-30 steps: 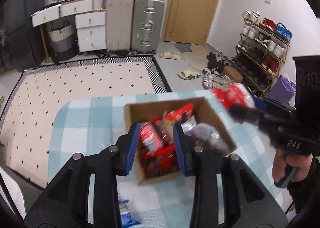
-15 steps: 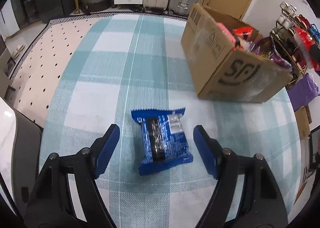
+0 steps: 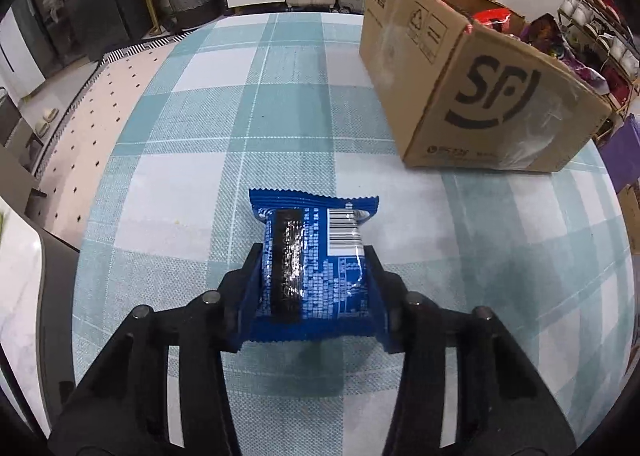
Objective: Organize snacks
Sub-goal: 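Carry both packs over the SF box and open both grippers to drop them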
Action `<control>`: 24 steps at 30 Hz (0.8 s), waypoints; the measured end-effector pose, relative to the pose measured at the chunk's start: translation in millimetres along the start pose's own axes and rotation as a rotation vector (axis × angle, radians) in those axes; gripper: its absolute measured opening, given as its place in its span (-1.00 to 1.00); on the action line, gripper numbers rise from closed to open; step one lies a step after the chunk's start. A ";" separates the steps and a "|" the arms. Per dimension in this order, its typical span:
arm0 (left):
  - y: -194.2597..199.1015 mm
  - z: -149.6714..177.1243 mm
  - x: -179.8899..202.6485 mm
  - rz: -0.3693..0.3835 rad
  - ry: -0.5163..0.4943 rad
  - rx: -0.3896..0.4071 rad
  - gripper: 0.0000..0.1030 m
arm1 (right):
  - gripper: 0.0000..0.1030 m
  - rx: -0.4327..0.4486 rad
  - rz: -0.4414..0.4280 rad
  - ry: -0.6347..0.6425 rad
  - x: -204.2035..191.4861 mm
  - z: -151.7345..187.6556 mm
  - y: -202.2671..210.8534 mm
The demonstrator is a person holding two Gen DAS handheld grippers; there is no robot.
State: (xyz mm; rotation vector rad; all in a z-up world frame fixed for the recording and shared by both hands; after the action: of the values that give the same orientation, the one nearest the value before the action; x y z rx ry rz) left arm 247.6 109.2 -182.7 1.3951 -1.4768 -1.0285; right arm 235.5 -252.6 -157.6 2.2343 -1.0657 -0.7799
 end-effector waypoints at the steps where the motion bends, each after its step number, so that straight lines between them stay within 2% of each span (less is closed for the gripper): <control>1: 2.8 1.0 0.0 0.009 0.001 -0.001 -0.16 | -0.02 0.000 0.001 0.000 -0.5 0.9 1.0; 5: 24.0 11.0 4.9 0.001 -0.019 0.026 -0.16 | -0.02 -0.001 0.005 0.003 -1.0 3.6 2.8; 11: 74.5 8.6 13.5 0.014 -0.048 0.120 -0.16 | -0.02 0.009 0.002 0.004 -4.7 5.3 13.3; 15: 121.4 -9.0 25.5 0.028 -0.094 0.192 -0.16 | -0.02 0.025 0.006 0.028 -14.1 -9.2 28.7; 18: 154.7 -27.0 38.1 0.097 -0.125 0.244 -0.16 | -0.02 0.047 0.011 0.035 -19.0 -27.5 43.5; 21: 178.9 -50.6 51.3 0.158 -0.136 0.257 -0.16 | -0.02 0.054 0.011 -0.014 -13.8 -48.6 52.6; 24: 196.0 -74.0 64.7 0.166 -0.148 0.272 -0.16 | -0.02 0.066 0.019 -0.053 -4.1 -70.8 59.1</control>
State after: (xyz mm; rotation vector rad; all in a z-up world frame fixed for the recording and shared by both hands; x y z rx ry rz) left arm 254.9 52.1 28.9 1.3763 -1.8646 -0.8661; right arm 252.9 -265.8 -67.9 2.2661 -1.1522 -0.8104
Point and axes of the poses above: each gripper's, at about its wrist camera, not at the fingertips, and y roughly against the way its jaws point, x to its right, z to its underside, the point moved 2 cm from there along -y, roughly the way its jaws point, and after that the axes turned 9 degrees about -x, right-handed, at the moved point
